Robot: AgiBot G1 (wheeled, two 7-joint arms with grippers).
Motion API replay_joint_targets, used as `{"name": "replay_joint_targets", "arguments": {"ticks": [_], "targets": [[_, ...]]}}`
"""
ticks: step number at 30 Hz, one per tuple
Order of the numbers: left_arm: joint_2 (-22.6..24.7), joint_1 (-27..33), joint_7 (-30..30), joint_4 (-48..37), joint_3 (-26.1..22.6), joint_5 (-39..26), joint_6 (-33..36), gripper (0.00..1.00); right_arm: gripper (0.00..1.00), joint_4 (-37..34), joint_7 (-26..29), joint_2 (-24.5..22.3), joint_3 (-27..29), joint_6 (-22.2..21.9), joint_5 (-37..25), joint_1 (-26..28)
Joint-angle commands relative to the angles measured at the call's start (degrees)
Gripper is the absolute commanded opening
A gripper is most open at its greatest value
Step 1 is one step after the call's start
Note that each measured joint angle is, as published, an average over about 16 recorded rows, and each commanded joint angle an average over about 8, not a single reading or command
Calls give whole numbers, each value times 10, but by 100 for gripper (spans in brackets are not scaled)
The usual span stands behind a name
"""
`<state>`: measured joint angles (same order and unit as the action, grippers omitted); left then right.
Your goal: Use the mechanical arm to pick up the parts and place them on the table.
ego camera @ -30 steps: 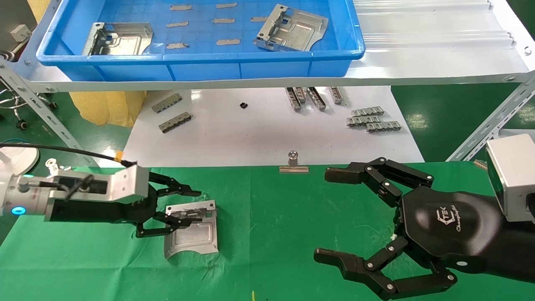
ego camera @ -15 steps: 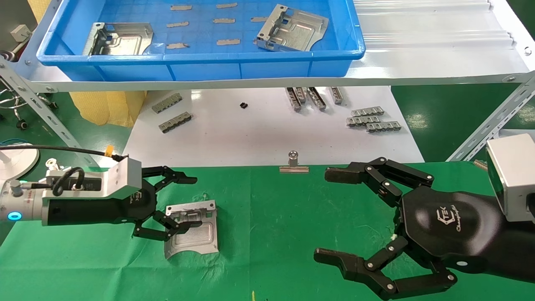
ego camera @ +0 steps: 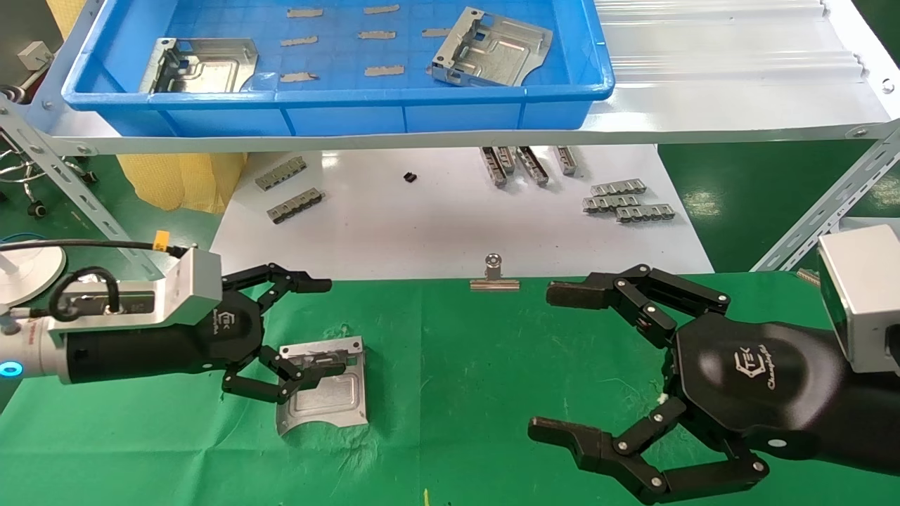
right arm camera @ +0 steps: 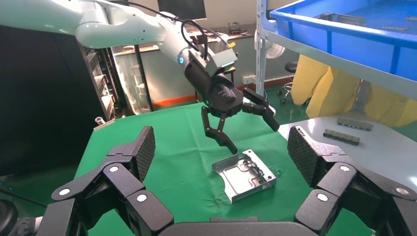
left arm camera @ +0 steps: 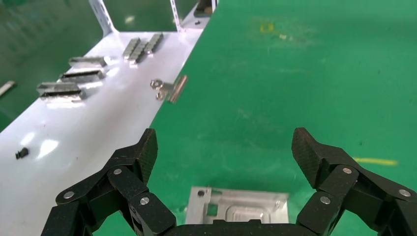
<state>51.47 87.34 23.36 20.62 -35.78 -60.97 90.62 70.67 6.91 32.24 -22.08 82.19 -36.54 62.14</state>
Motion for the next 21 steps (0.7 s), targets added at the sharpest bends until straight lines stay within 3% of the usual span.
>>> {"name": "replay_joint_targets", "arguments": {"ticks": [1,21], "targets": [[-7,-11,-15,23,9,8,-2,100,100,0,0,0,0,0,0,0],[-79,-124,-165,255,95,92,-24,100,100,0,0,0,0,0,0,0]]}}
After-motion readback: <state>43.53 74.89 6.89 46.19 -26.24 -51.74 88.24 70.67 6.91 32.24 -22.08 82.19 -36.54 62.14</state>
